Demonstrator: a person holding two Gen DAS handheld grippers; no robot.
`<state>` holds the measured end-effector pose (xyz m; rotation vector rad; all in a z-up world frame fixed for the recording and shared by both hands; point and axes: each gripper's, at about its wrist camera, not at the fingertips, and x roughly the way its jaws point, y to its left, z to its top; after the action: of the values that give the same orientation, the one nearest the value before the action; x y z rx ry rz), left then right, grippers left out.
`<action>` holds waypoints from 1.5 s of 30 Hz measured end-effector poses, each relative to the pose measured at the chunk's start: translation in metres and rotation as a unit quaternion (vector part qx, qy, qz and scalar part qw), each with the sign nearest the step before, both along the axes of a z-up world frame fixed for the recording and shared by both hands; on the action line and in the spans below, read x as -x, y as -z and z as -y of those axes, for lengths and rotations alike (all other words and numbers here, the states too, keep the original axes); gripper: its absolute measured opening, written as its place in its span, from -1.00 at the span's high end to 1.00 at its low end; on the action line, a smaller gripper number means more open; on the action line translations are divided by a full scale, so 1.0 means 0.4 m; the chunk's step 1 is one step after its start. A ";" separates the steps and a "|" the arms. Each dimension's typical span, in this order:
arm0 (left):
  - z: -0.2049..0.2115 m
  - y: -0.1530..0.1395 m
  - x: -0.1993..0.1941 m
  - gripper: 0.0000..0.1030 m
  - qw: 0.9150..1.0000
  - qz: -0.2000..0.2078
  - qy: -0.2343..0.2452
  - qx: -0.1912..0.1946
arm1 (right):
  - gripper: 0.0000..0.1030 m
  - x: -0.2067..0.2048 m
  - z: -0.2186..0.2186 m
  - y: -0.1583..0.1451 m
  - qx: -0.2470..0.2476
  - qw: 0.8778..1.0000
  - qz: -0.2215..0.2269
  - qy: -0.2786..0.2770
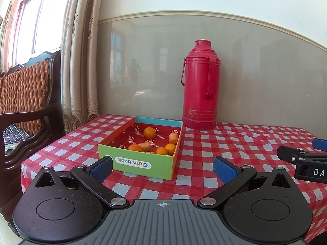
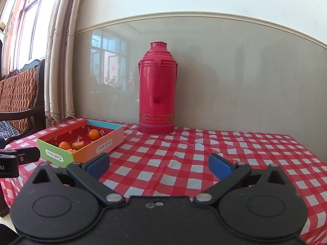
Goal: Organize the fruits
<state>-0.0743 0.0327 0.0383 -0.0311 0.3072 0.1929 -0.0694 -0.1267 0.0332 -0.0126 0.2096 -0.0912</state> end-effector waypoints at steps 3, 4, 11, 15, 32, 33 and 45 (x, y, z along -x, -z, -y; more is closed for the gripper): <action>0.000 0.000 0.000 -1.00 1.000 0.000 0.000 0.000 | -0.89 0.000 0.000 0.000 0.000 1.000 0.000 0.000; -0.001 0.001 -0.001 -1.00 1.000 -0.001 0.000 0.000 | -0.89 0.000 -0.001 0.000 -0.001 1.000 0.000 0.000; -0.001 0.001 0.001 -1.00 1.000 0.000 -0.001 0.001 | -0.89 0.000 -0.001 0.000 -0.001 1.000 0.000 0.001; -0.001 0.002 0.001 -1.00 1.000 0.000 0.000 0.000 | -0.89 0.000 -0.001 0.000 -0.001 1.000 0.000 0.001; 0.001 0.001 0.002 -1.00 1.000 -0.001 0.000 0.000 | -0.89 0.002 0.000 0.000 -0.004 1.000 0.001 0.002; 0.001 0.001 0.002 -1.00 1.000 -0.001 0.000 0.000 | -0.89 0.002 -0.001 -0.001 -0.005 1.000 0.001 0.003; 0.000 -0.003 0.005 -1.00 1.000 0.001 -0.003 -0.002 | -0.89 0.005 -0.003 -0.001 -0.009 1.000 0.000 0.005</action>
<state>-0.0765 0.0325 0.0395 -0.0280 0.3039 0.2000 -0.0712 -0.1254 0.0335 0.0056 0.2110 -0.0993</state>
